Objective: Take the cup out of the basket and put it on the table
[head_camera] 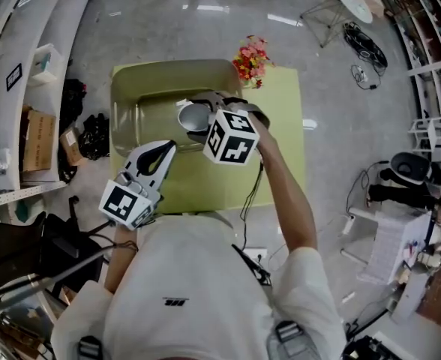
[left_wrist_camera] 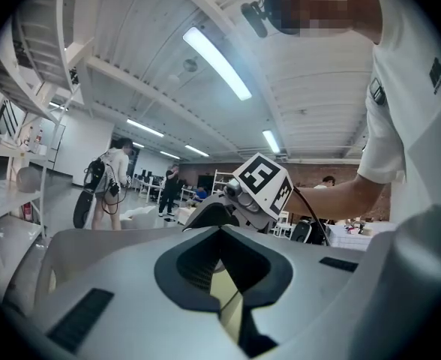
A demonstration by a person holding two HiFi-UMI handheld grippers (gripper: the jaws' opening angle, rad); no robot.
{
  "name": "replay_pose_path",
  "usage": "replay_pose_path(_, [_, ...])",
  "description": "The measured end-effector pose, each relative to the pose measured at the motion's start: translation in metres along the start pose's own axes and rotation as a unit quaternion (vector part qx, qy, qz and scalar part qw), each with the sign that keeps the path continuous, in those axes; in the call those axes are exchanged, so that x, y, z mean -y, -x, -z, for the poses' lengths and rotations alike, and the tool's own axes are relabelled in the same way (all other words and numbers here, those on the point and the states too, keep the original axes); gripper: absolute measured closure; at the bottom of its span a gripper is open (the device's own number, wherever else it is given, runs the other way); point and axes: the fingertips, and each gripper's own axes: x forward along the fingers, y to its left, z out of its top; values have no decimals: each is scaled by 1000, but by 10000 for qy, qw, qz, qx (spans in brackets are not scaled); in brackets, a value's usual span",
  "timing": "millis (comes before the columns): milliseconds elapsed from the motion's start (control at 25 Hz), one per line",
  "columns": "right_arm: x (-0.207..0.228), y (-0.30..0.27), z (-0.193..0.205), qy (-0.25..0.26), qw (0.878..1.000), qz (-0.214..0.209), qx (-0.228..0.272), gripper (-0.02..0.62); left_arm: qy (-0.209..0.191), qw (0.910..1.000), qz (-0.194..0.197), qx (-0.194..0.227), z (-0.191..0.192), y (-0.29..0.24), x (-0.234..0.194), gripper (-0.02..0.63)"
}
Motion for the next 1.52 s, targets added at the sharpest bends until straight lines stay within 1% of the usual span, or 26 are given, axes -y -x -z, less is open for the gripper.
replay_pose_path(440, [-4,48,23,-251,9991,322,-110,259,-59,9990,431,-64,0,-22,29,595])
replay_pose_path(1000, [-23,96,42,-408,9965,707,-184,261,-80,9954,951,-129,7,-46,67,594])
replay_pose_path(1320, [-40,117,59,-653,9938,877,-188,261,-94,9923,1227,-159,9,-55,90,594])
replay_pose_path(1520, [-49,123,77,-915,9907,1001,-107,261,-125,9903,1372,-192,13,-64,104,594])
